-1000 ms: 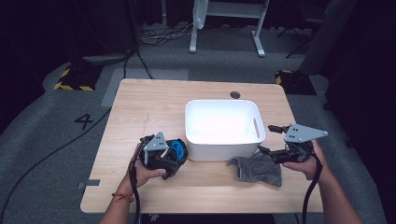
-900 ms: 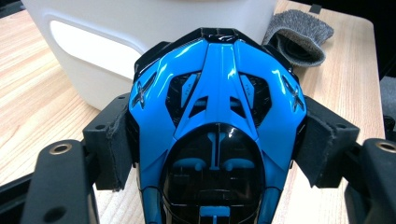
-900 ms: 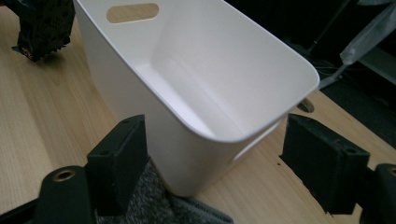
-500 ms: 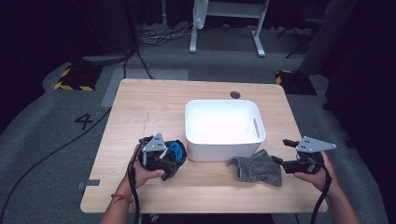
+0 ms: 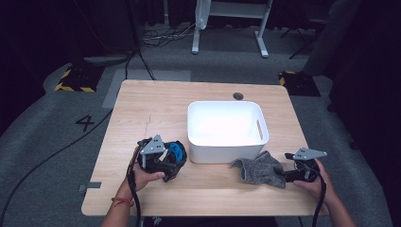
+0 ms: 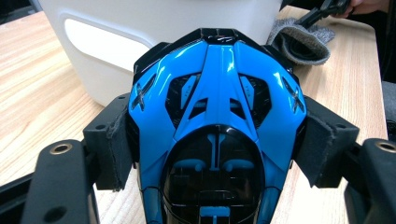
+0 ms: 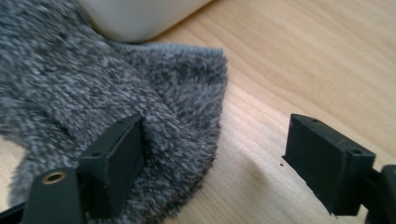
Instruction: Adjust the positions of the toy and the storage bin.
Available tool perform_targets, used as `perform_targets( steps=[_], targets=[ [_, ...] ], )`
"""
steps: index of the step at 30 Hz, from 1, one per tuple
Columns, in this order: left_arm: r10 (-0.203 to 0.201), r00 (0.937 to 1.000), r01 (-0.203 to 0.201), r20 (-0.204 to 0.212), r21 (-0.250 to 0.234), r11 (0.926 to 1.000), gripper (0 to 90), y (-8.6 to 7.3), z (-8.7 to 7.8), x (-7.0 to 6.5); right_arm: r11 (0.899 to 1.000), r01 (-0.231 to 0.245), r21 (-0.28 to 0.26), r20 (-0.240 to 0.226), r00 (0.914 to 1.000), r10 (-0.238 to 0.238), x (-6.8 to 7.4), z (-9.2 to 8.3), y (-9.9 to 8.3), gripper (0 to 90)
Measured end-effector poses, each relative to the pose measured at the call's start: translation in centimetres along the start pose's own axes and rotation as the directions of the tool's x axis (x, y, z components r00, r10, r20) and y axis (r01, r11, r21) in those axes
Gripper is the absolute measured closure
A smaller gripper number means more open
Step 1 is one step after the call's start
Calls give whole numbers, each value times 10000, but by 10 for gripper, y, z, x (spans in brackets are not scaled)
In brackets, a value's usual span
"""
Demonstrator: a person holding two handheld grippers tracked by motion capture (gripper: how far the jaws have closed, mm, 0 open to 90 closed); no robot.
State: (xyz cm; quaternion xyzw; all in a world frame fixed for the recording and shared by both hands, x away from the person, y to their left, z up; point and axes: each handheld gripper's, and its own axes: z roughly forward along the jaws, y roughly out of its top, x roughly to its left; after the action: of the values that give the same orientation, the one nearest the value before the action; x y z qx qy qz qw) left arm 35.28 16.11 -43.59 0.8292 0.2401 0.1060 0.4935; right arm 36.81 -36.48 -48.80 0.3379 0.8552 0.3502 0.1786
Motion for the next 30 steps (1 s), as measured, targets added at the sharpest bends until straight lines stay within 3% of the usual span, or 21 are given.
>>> perform_targets(
  steps=[13,19,30],
  targets=[
    [9,10000,-10,-19,-431,9991,250,8,-7,4,9959,-840,-330,-523,9952,823,-6,8,-13,169],
    [-38,10000,35,-53,-609,9981,251,15,-10,6,9950,-949,-315,-604,9938,929,-7,9,-13,168],
    [247,9989,-276,-400,-752,9968,252,35,-20,7,9952,-926,-325,-610,9940,905,-7,9,-13,166]
  ],
)
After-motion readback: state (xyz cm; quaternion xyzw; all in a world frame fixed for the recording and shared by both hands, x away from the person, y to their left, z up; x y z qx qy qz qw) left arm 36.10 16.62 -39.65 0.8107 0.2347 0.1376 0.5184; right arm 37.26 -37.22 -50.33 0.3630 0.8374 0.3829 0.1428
